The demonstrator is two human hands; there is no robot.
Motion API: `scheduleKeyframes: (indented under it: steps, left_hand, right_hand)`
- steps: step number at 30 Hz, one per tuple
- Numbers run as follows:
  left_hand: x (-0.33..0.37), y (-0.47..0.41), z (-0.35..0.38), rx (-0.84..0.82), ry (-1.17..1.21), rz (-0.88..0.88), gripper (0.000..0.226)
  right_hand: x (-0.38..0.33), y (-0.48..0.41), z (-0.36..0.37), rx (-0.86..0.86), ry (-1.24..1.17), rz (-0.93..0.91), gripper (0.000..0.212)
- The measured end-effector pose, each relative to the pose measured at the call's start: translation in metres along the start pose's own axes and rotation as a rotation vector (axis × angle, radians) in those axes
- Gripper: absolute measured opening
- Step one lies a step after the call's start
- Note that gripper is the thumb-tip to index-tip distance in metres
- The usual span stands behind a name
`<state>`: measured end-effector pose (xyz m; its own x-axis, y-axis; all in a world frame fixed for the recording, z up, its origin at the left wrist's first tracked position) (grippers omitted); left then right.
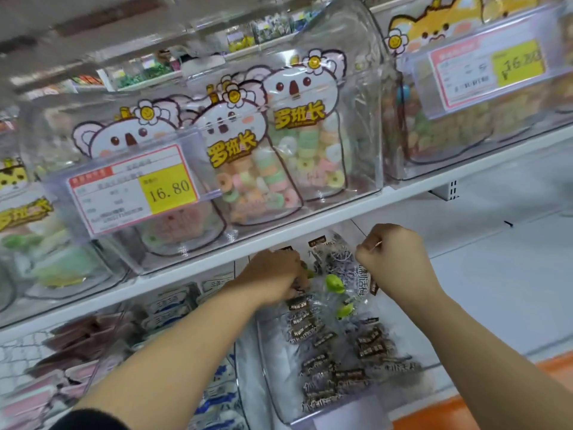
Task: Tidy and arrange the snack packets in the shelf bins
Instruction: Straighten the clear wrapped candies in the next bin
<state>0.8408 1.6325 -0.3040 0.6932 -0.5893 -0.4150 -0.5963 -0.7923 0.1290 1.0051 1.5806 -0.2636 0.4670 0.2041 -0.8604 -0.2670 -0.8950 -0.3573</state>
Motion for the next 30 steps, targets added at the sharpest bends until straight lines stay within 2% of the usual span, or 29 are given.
scheduleKeyframes:
  steps: [2, 4, 8, 12, 15, 18, 22, 26, 28, 30]
  left_hand:
    - [-0.007, -0.003, -0.008, 0.083, 0.077, -0.075, 0.009]
    - [-0.019, -0.005, -0.006, 0.113, 0.171, -0.181, 0.016]
    - [-0.025, -0.008, 0.013, -0.052, 0.181, -0.212, 0.011]
    - [-0.022, -0.002, 0.037, -0.34, 0.014, -0.164, 0.05]
    - [-0.018, 0.002, 0.042, -0.424, -0.156, -0.17, 0.067]
    - [-0.008, 0.002, 0.035, -0.396, -0.331, -0.138, 0.055]
    - [-0.011, -0.005, 0.044, -0.37, -0.336, -0.137, 0.024]
    - [-0.017, -0.008, 0.029, -0.259, -0.209, -0.145, 0.028]
    - [-0.024, -0.007, 0.02, -0.252, -0.23, -0.131, 0.025]
    - [-0.033, -0.001, 0.018, -0.305, -0.183, -0.198, 0.025]
  right_hand:
    - [0.003, 0.0, 0.0, -0.001, -0.009, 0.018, 0.009]
    - [0.005, -0.001, -0.002, 0.003, -0.028, 0.028, 0.007]
    - [0.007, -0.004, -0.002, -0.012, -0.035, 0.032, 0.008]
    - [0.007, -0.006, 0.0, -0.08, -0.015, 0.03, 0.01]
    - [0.006, -0.007, -0.002, -0.097, -0.013, 0.019, 0.008]
    - [0.007, -0.006, -0.002, -0.101, -0.015, 0.02, 0.008]
    - [0.007, -0.004, -0.001, -0.105, -0.024, 0.017, 0.01]
    - [0.007, -0.004, -0.001, -0.104, -0.035, 0.018, 0.009]
    - [0.007, -0.005, -0.001, -0.103, -0.033, 0.02, 0.009]
    - [0.007, -0.005, 0.0, -0.103, -0.03, 0.026, 0.01]
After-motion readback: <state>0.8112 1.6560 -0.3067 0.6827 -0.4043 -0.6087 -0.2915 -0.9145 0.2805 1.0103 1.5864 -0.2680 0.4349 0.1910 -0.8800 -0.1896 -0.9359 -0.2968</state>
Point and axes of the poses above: each hand's wrist, its own y-axis away from the middle knuckle, its own z-axis out of the palm, x = y × z, the point moved 9 cm from there along -y, towards the middle knuckle, and after that the axes turned 14 degrees about -y, right-handed, at the moved point
